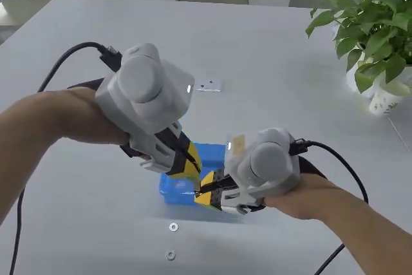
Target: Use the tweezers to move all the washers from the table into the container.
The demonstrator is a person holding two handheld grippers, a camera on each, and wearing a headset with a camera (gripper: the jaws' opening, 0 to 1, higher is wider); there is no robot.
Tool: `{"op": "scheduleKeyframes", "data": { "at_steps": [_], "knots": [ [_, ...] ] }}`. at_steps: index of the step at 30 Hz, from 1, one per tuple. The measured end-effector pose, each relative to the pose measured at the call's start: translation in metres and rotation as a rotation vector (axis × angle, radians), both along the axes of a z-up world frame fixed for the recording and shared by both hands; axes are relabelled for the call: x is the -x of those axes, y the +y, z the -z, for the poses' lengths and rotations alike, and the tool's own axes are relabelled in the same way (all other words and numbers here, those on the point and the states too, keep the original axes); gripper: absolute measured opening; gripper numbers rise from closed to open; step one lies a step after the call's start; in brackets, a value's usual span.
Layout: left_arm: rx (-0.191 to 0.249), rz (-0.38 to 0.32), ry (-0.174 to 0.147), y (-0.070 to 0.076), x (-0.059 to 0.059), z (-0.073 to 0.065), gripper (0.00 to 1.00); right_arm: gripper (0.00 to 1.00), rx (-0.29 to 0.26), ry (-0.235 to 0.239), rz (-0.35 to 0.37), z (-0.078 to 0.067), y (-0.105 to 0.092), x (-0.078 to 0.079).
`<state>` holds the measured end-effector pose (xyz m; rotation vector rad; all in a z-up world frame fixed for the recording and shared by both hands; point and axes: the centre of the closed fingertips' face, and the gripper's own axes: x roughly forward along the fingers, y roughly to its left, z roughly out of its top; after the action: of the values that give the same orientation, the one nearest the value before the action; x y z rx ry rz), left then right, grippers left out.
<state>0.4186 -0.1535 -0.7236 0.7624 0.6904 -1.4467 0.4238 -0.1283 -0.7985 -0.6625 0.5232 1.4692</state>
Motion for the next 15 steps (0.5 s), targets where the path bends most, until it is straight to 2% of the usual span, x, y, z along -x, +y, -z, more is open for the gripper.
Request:
{"op": "scheduleKeyframes", "data": {
  "at_steps": [6,15],
  "knots": [
    [-0.004,0.004,-0.010,-0.001,-0.012,0.001,0.06,0.09,-0.006,-0.003,0.009,0.000,-0.002,-0.012],
    [-0.014,0.012,-0.020,-0.004,-0.024,0.007,0.06,0.09,-0.009,-0.002,0.016,0.006,-0.003,-0.025]
  ]
}}
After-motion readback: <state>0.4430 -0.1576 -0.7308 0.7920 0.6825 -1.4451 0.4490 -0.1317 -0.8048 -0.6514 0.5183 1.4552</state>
